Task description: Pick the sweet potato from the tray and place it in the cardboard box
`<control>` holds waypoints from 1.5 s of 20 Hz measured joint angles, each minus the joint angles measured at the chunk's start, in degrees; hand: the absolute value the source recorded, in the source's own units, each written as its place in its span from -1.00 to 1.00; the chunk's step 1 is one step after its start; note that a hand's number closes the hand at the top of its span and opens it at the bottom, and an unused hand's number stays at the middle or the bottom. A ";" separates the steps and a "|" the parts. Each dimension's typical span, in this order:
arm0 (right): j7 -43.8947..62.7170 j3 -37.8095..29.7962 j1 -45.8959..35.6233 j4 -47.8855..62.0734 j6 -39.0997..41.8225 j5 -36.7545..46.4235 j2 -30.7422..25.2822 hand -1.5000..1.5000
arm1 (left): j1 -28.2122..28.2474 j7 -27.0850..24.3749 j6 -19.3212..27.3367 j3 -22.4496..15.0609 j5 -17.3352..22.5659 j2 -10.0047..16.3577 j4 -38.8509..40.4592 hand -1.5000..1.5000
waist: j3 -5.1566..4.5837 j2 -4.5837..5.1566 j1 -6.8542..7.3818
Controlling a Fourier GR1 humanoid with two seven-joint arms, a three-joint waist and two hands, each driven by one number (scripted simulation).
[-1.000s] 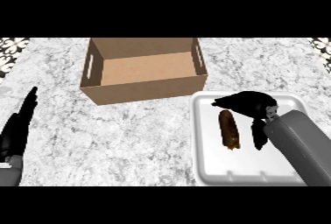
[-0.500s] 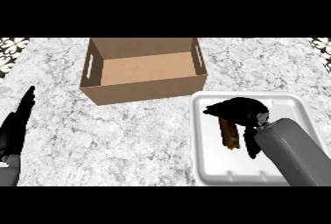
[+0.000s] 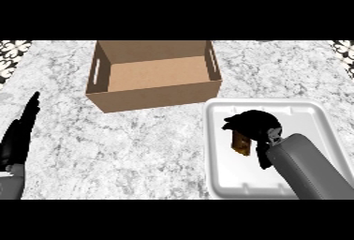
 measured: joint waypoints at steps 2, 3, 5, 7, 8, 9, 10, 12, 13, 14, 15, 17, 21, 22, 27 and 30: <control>-1.72 0.41 0.61 0.44 -4.82 1.98 -0.14 1.00 | 0.08 0.40 -0.40 0.32 -0.11 0.08 -0.53 0.00 | -0.07 -0.18 0.12; -1.98 0.54 0.42 1.16 -7.42 3.09 0.36 1.00 | -0.20 -0.47 -0.51 0.51 -0.12 -0.07 0.46 0.00 | -0.13 -0.23 0.10; -3.57 0.21 -0.55 2.41 -10.29 4.56 0.72 1.00 | 0.06 -1.15 -0.83 0.86 -0.18 -0.30 0.69 0.00 | -0.09 -0.18 0.17; -4.49 0.20 -0.61 3.52 -13.85 6.30 1.35 1.00 | 0.36 -0.14 -0.79 0.65 -0.66 -0.68 -0.78 0.00 | -0.10 -0.22 0.19; -5.39 0.11 -0.96 4.29 -15.55 6.99 1.55 1.00 | -0.42 0.98 -1.04 0.77 -0.71 -0.53 -1.04 0.00 | -0.07 -0.20 0.21; -6.04 -0.10 -1.36 5.04 -16.94 7.76 1.87 1.00 | -0.31 1.20 -0.71 0.69 -1.08 -0.98 -1.43 0.00 | -0.04 -0.18 0.24; -6.52 -0.16 -1.57 5.89 -18.93 8.64 2.32 1.00 | -0.49 0.82 -0.70 0.86 -1.24 -1.07 -0.84 0.00 | -0.06 -0.19 0.23; -7.40 -0.22 -0.93 5.39 -22.04 10.19 2.24 1.00 | -0.15 0.82 -1.07 1.15 -1.35 -1.05 -1.03 0.00 | -0.06 -0.19 0.19; -7.65 -0.71 -1.37 5.64 -23.39 10.74 2.26 1.00 | -0.63 0.72 -1.21 1.44 -1.37 -0.91 -0.49 0.00 | -0.04 -0.12 0.14; -5.20 -1.66 -1.12 5.01 -23.97 11.01 3.25 1.00 | -0.28 0.97 -1.49 1.53 -1.16 -0.83 -1.11 0.00 | -0.02 -0.12 0.06; -1.60 -3.02 -0.69 4.57 -24.78 11.27 4.70 1.00 | -0.33 1.43 -1.37 1.70 -1.18 -0.70 -1.38 0.00 | 0.01 -0.17 -0.21; 6.35 -6.71 0.70 3.10 -26.89 11.42 7.41 1.00 | 0.46 1.30 -1.29 2.36 -1.09 -0.27 -1.10 0.00 | 0.04 -0.47 -1.34; 23.14 -14.03 3.51 -0.58 -32.84 12.67 13.05 1.00 | 2.05 1.21 -0.70 3.30 -1.08 -0.06 -0.52 0.00 | 0.03 -1.26 -3.90; 27.26 -14.81 4.04 -2.23 -34.24 13.63 14.67 1.00 | 2.53 1.05 -0.64 3.44 -0.99 -0.12 -0.55 0.00 | 0.01 -1.40 -3.99; 45.05 -10.80 5.61 -14.12 -39.33 19.84 19.04 1.00 | 2.05 1.11 -0.55 3.30 -1.09 -0.38 -0.66 0.00 | -0.03 -1.33 -3.39; 53.37 -4.37 4.29 -21.53 -38.59 24.15 20.01 1.00 | 1.93 0.60 -0.91 2.74 -1.17 -0.78 -0.83 0.00 | -0.01 -0.97 -2.15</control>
